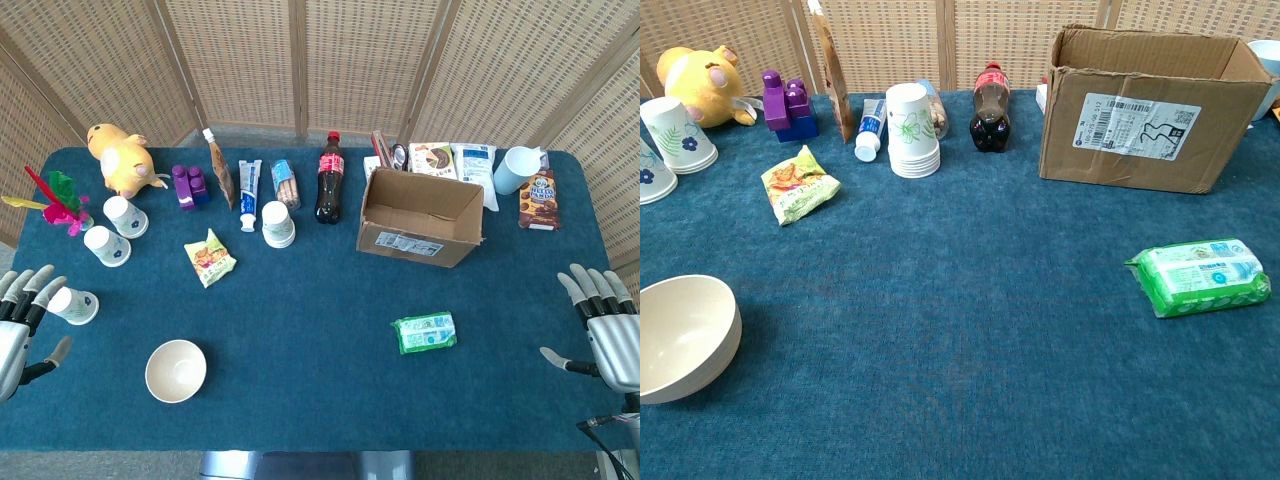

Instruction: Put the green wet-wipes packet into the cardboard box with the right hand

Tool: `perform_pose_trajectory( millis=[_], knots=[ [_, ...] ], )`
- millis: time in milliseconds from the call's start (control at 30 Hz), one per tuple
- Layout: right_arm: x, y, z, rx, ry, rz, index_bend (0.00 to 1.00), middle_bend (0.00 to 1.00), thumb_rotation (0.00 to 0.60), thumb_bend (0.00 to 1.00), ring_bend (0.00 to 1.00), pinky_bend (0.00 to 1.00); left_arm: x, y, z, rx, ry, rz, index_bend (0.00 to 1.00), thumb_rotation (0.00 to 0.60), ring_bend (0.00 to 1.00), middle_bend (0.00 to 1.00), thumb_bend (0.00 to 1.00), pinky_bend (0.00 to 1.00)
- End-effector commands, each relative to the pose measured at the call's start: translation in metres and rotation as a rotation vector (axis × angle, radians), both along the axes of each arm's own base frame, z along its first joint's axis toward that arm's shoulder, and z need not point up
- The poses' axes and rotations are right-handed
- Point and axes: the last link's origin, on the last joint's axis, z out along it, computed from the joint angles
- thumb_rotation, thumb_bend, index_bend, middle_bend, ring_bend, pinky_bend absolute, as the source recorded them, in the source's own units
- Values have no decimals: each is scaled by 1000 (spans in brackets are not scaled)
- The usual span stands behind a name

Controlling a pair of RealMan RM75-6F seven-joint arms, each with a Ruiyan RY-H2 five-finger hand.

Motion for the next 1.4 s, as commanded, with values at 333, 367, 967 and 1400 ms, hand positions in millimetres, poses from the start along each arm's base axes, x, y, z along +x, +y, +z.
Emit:
perform_pose_trajectory(
  millis=[333,367,967,1400],
  knots=[
    [0,4,-10,85,6,15,0,0,451,106,0,2,3,1,2,5,13,-7,112,600,0,0,378,0],
    [1,4,-12,105,11,21,0,0,450,106,0,2,4,2,2,5,15,-8,112,600,0,0,377,0],
    [42,-28,-83,424,123,101,0,0,472,104,0,55,-6,12,4,7,40,37,112,600,0,0,377,0],
    [57,-65,-147,538,160,141,0,0,484,105,0,229,-17,17,5,16,46,80,112,600,0,0,377,0]
  ],
)
